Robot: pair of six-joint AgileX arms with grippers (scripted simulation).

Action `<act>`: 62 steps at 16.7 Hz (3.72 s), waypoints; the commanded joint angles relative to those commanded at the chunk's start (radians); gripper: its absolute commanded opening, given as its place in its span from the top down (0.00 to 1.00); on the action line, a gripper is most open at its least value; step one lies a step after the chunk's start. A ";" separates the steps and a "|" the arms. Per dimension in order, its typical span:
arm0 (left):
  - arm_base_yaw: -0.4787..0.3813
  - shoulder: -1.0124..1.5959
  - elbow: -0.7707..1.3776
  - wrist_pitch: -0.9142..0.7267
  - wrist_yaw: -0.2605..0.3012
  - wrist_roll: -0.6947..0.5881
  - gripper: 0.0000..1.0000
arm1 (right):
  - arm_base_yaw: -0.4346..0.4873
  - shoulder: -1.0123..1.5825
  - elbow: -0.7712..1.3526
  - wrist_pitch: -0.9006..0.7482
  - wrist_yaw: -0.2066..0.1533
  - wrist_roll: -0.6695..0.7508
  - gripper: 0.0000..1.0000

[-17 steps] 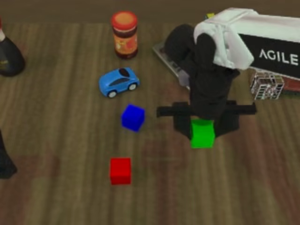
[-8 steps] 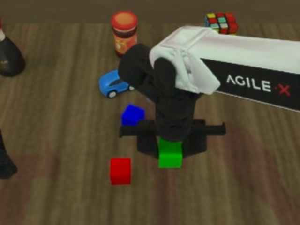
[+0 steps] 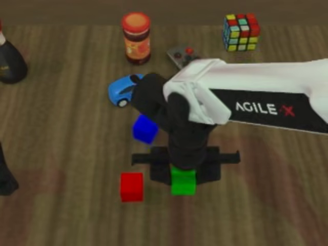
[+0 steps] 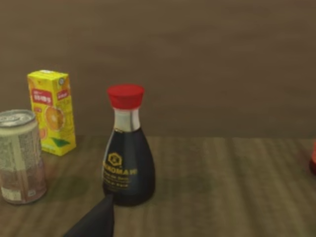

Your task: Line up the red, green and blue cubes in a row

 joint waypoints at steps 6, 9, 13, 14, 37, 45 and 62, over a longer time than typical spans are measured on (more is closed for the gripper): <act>0.000 0.000 0.000 0.000 0.000 0.000 0.00 | 0.003 0.024 -0.039 0.060 0.002 0.002 1.00; 0.000 0.000 0.000 0.000 0.000 0.000 0.00 | 0.003 0.024 -0.039 0.060 0.002 0.002 0.77; 0.000 0.000 0.000 0.000 0.000 0.000 0.00 | 0.003 0.024 -0.039 0.060 0.002 0.002 0.47; 0.000 0.000 0.000 0.000 0.000 0.000 0.00 | 0.003 0.024 -0.039 0.060 0.002 0.002 0.40; 0.000 0.000 0.000 0.000 0.000 0.000 0.00 | 0.011 -0.061 0.113 -0.178 0.001 0.001 0.00; -0.026 0.058 0.059 -0.056 0.011 0.006 0.00 | -0.014 -0.109 0.075 -0.155 0.020 -0.027 0.00; -0.433 1.676 1.507 -1.097 0.089 0.030 0.00 | -0.543 -1.511 -0.989 0.487 0.154 -0.590 0.00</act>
